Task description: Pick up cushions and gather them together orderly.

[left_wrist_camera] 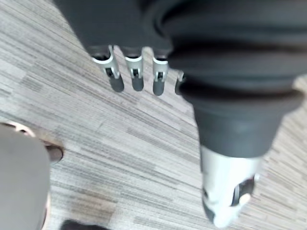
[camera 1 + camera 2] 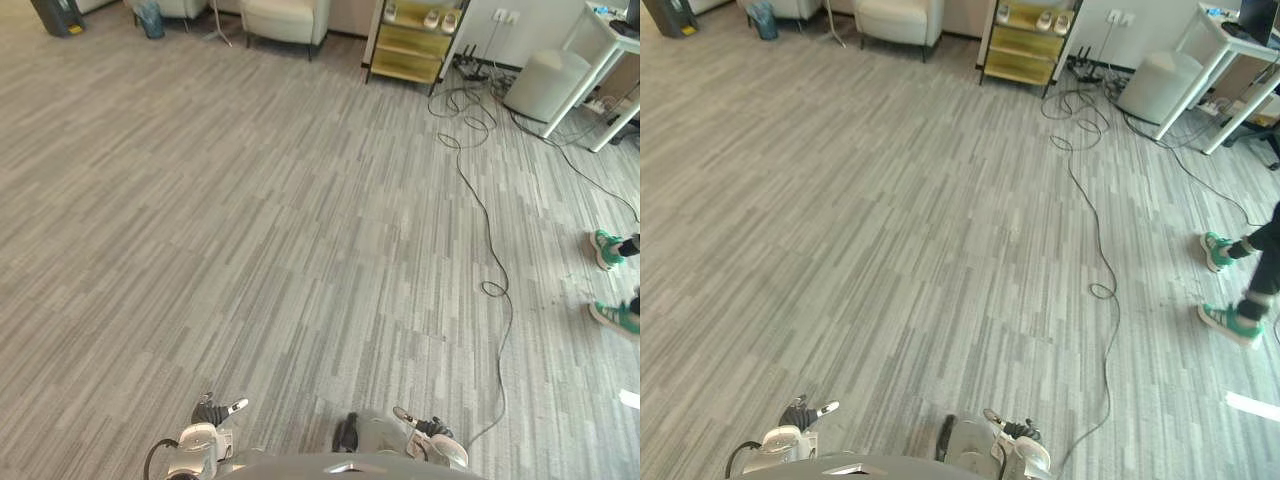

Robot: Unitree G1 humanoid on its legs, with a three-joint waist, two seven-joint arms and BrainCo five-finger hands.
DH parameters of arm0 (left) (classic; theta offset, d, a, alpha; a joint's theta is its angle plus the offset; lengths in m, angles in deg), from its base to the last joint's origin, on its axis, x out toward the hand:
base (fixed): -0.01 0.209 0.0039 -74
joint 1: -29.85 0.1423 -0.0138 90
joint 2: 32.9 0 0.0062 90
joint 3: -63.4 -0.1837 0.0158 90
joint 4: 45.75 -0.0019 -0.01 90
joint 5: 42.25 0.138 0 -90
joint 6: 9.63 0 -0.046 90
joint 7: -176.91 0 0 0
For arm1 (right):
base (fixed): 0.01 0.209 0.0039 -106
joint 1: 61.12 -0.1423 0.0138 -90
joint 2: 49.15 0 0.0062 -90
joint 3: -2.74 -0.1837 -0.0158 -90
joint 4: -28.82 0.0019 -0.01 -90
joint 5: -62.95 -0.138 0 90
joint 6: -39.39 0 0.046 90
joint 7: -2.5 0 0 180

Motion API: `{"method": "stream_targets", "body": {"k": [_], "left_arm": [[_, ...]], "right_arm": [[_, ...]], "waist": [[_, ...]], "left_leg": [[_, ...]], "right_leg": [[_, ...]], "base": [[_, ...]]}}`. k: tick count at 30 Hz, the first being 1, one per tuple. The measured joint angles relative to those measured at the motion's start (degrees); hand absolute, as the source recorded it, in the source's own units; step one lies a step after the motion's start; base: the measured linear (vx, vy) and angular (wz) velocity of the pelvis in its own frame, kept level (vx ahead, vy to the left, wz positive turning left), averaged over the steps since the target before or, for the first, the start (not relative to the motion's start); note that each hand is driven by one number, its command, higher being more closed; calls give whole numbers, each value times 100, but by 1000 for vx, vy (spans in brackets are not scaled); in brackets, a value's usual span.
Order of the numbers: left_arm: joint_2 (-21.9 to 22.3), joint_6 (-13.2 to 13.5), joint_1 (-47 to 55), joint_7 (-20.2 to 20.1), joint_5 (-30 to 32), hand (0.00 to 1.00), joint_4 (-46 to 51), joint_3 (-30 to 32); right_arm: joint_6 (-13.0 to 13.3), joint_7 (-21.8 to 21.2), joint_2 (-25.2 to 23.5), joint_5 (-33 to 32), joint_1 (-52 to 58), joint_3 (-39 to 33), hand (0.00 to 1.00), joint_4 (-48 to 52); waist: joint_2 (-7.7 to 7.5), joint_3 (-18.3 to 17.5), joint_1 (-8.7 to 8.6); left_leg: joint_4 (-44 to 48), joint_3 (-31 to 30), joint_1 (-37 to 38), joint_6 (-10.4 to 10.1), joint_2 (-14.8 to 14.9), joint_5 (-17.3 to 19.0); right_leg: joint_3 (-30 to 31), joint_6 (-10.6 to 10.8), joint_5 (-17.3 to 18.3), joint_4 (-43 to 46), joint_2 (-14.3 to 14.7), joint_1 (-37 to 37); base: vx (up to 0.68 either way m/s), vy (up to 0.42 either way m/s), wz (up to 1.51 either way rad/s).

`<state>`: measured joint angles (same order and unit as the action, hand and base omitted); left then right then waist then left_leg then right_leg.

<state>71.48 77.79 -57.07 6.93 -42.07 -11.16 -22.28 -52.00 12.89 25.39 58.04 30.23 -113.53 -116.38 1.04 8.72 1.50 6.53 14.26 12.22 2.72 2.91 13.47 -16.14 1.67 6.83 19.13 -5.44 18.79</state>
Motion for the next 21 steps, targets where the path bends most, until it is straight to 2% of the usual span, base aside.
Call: {"method": "stream_targets", "body": {"k": [1, 2, 3, 4, 5, 7, 8, 10, 11, 12, 13, 14, 15, 17, 18, 20, 21], "left_arm": [[-17, 4, 56, 1, 5, 0, -6, 16], [-16, 5, 51, -2, 5, 0, -7, 29], [6, 5, 55, -1, 7, 0, -25, 36], [64, 5, 54, -3, 7, 0, -55, 69], [120, 11, 48, -16, 5, 0, -69, 55], [260, 14, 58, -17, 1, 0, -59, 159], [298, 14, 70, -20, 1, 0, -61, 254], [312, 10, 87, -37, 1, 0, 7, 314], [309, 15, 97, -34, 0, 0, 51, 289], [299, 15, 97, -37, -4, 0, 81, 247], [285, 18, 95, -39, -12, 0, 90, 244], [243, 27, 94, -33, -12, 0, 163, 249], [230, 31, 99, -32, -12, 0, 208, 248], [222, 52, 106, -31, -58, 0, 317, 266], [224, 65, 105, -29, -129, 0, 391, 314], [216, 66, 106, -28, -139, 0, 438, 335], [219, 73, 105, -38, -152, 0, 536, 347]], "right_arm": [[-4, 5, -12, -2, 47, -30, 0, -11], [-5, 5, -24, -25, 62, -128, 0, -28], [-11, 5, -21, -38, 48, -160, 0, -16], [-2, 5, 14, -37, 34, -202, 0, 22], [20, 6, 31, -42, -13, -259, 0, 11], [-3, 7, 45, -45, -24, -407, 0, 27], [-5, 7, 42, -44, -4, -429, 0, 26], [-5, 16, 20, -55, 75, -340, 0, 74], [-1, 16, 28, -67, 107, -302, 0, 82], [-11, 18, 40, -88, 116, -307, 0, 26], [-15, 18, 41, -106, 113, -307, 0, 21], [-52, 24, 33, -152, 138, -302, 0, -7], [-69, 26, 36, -153, 145, -302, 0, -38], [-109, 33, 95, -168, 112, -312, 0, -234], [-132, 52, 137, -186, 29, -327, 0, -366], [-129, 79, 138, -197, -4, -339, 0, -433], [-156, 99, 112, -200, 11, -373, 0, -427]], "waist": [[-65, 10, -22], [-81, 22, -33], [-119, 4, -82], [101, 23, -74], [221, 18, -62], [394, 20, -38], [437, 8, -56], [447, 11, -130], [434, 21, -136], [431, 24, -117], [456, 19, -94], [405, 52, -4], [389, 62, 32], [373, 75, 132], [374, 80, 223], [359, 91, 237], [312, 117, 299]], "left_leg": [[14, -138, 194, -164, -2, 103], [28, -321, 354, -261, -1, 229], [30, -509, 492, -266, 32, 293], [108, -620, 516, -274, 173, 289], [372, -722, 413, -362, 315, 222], [1120, -985, 239, -426, 540, 179], [1691, -1138, 97, -562, 655, 53], [3179, -1457, -436, -819, 800, -621], [4136, -1547, -862, -987, 914, -1114], [4978, -1465, -1249, -927, 1072, -1085], [5272, -1391, -1418, -890, 1122, -1040], [5750, -1186, -1827, -754, 1142, -822], [5809, -1082, -1953, -667, 1122, -733], [5783, -884, -2283, -615, 1039, -495], [5515, -708, -2562, -594, 987, -238], [5162, -638, -2722, -580, 925, -79], [4288, -496, -2906, -518, 748, 42]], "right_leg": [[201, 31, -690, -1065, 75, -102], [345, -11, -1092, -1357, 70, -133], [361, -33, -1624, -1160, 88, -161], [290, -98, -1417, -847, 198, -124], [276, -235, -1191, -647, 318, -91], [217, -343, -978, -508, 536, -251], [185, -406, -815, -443, 656, -409], [136, -481, -487, -395, 797, -750], [150, -527, -337, -445, 882, -985], [200, -566, -262, -545, 997, -1199], [249, -584, -240, -620, 1044, -1325], [429, -674, -139, -885, 1106, -1731], [503, -682, -122, -981, 1105, -1882], [703, -674, -104, -1204, 1078, -2222], [919, -652, -87, -1397, 1050, -2514], [1012, -582, -88, -1533, 991, -2689], [1191, -482, -7, -1661, 825, -2940]], "base": [[602, -306, 51], [628, -337, 55], [514, -319, 31], [480, -293, 13], [458, -293, -7], [375, -223, -17], [474, -226, -14], [458, -186, 1], [352, -113, -5], [346, -94, -14], [401, -90, -35], [381, -79, -35], [369, -71, -44], [270, -6, -52], [338, 44, -63], [294, 83, -55], [326, 141, -40]]}}
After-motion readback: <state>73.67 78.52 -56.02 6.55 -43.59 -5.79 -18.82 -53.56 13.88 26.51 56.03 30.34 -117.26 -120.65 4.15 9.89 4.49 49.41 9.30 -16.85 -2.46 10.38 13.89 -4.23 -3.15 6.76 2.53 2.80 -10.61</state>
